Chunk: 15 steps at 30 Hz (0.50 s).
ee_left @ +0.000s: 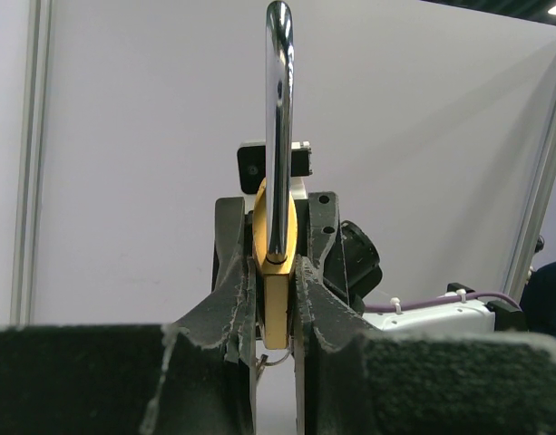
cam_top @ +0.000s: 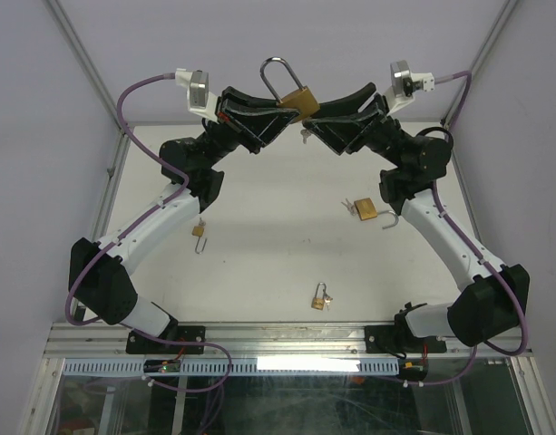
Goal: Unlock with the key
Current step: Unlock the lock.
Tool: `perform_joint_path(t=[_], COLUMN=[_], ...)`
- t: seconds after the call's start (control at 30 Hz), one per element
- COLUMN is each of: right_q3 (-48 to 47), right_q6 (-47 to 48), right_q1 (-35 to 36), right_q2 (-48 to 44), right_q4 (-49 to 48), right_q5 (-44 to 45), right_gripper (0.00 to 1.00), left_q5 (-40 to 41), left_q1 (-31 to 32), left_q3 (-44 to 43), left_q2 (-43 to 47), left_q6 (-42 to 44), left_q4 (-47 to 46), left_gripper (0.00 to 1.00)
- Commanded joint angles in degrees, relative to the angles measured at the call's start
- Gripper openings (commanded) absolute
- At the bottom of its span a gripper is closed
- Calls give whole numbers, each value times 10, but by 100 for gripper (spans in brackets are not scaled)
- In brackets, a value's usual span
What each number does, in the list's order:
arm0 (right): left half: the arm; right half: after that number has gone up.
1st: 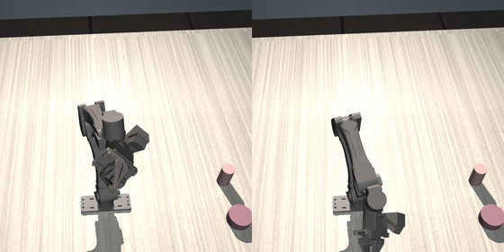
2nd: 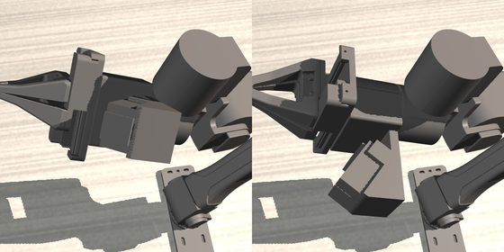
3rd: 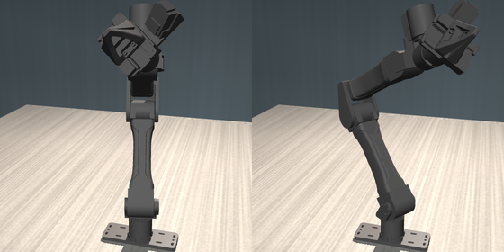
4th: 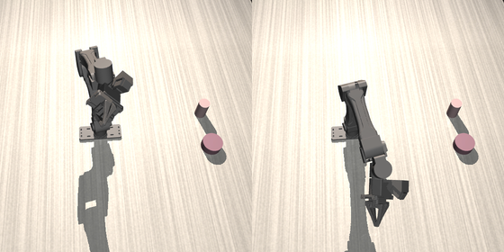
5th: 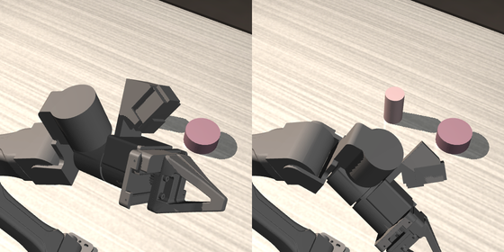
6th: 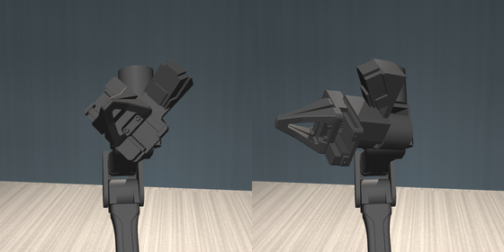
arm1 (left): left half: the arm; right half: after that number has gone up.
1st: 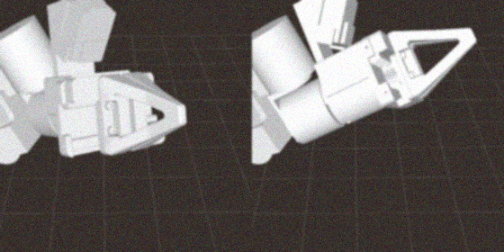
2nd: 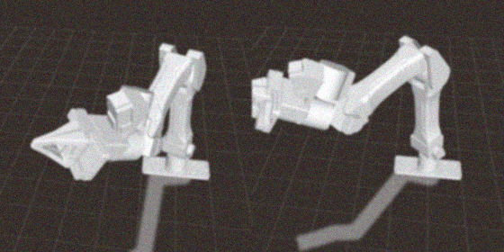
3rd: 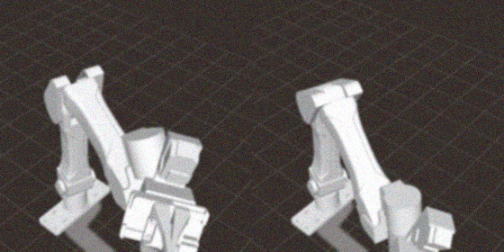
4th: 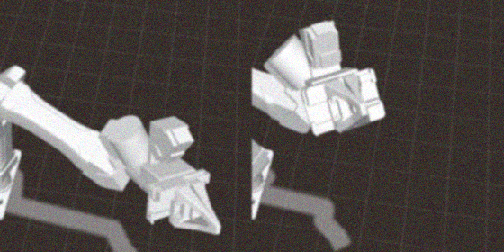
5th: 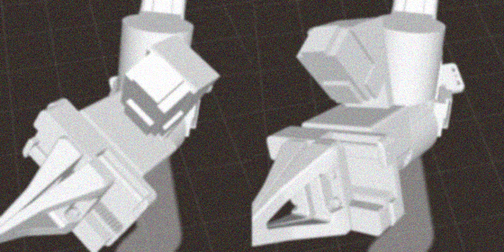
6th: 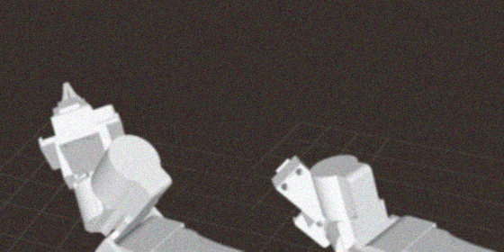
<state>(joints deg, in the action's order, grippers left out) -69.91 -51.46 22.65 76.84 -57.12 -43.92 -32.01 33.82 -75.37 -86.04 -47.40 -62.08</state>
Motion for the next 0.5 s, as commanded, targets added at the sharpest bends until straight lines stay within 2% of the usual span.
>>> perform_joint_path(t=[0.0,0.17,0.27,0.4,0.47], right_q3=[-11,-13,-11,-10,-10], right_q6=[-10,-12,-13,-15,-14], right_q1=[3,3,3,4,4], right_q2=[-3,-1,0,2,2], right_q4=[-20,-24,-23,-21,-20], right_q5=[-12,-12,-12,-15,-14], right_gripper=[46,31,31,39,38], left_q5=[24,24,25,25,24], left_q1=[7,7,7,7,7], left_q3=[-25,-27,-29,-34,-33], left_q2=[19,18,15,12,11], left_q6=[1,0,-1,-2,-3], left_q4=[-55,-56,-57,-61,-61], left_gripper=[0,0,0,0,0])
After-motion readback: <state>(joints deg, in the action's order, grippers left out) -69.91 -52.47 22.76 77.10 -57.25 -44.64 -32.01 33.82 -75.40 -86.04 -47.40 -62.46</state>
